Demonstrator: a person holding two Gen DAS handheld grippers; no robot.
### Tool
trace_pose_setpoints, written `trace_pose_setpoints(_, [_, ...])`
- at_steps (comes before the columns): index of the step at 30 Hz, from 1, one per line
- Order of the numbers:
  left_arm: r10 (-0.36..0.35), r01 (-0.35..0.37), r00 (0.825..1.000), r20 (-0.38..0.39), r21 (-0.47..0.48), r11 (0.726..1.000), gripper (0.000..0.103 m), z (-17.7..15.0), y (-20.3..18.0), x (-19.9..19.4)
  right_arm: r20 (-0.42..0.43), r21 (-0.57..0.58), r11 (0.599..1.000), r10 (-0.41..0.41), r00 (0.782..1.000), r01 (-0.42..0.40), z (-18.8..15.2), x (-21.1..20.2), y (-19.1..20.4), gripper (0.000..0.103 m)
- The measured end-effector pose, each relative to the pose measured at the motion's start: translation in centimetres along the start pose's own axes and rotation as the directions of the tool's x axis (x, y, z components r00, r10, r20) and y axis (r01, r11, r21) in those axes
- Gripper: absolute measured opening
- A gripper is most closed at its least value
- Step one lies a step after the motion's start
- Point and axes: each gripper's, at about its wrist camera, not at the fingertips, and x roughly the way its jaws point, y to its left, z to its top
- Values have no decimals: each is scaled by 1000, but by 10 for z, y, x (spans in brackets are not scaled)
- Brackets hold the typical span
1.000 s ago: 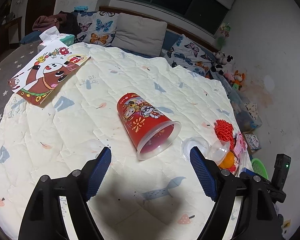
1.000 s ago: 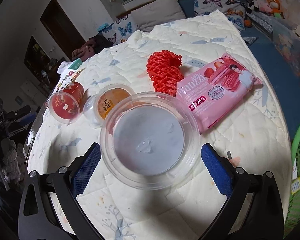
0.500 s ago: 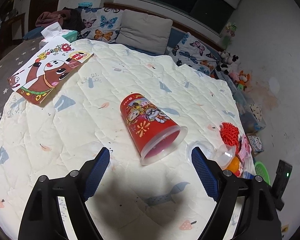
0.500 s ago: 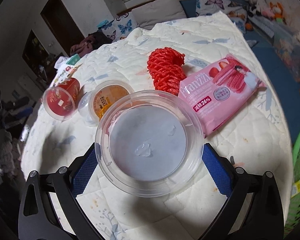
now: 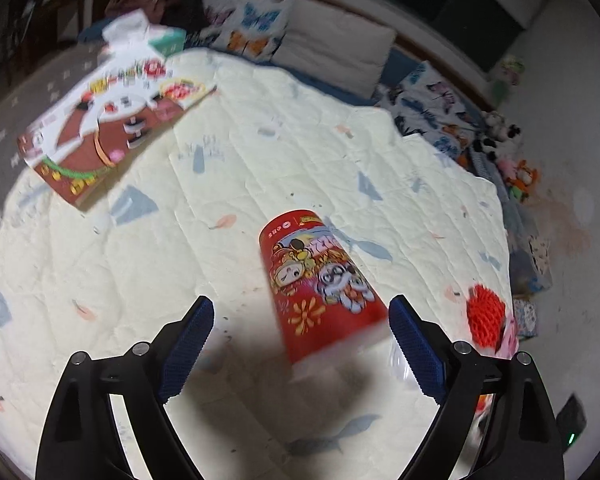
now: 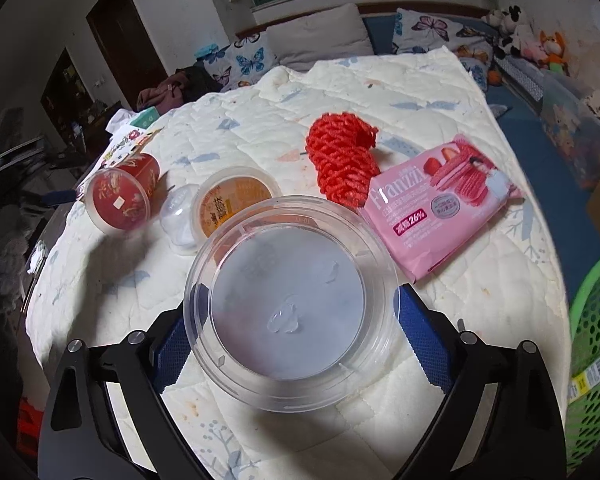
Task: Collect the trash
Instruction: 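Grasp the clear round container with the right tool while the left tool grasps the red paper cup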
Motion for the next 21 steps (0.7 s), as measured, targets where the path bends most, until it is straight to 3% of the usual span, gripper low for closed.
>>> trace_pose_setpoints(7, [4, -14, 991, -131, -73, 997, 86, 21, -2, 39, 35, 7, 1000, 5, 999, -5, -2, -13, -1, 92])
trace_pose_setpoints(13, [4, -25, 981, -192, -108, 994, 86, 24, -2, 61, 47, 33, 999, 21, 999, -22, -8, -22, -5, 92])
trace_pose_setpoints(18, [-31, -5, 974, -224, -157, 988, 84, 23, 3, 74, 56, 38, 999, 27, 998, -29, -13, -30, -4, 92])
trace_pose_setpoints(21, [-78, 36, 969, -233, -181, 983, 76, 21, 4, 77, 57, 46, 999, 25, 998, -28, -17, -33, -3, 92])
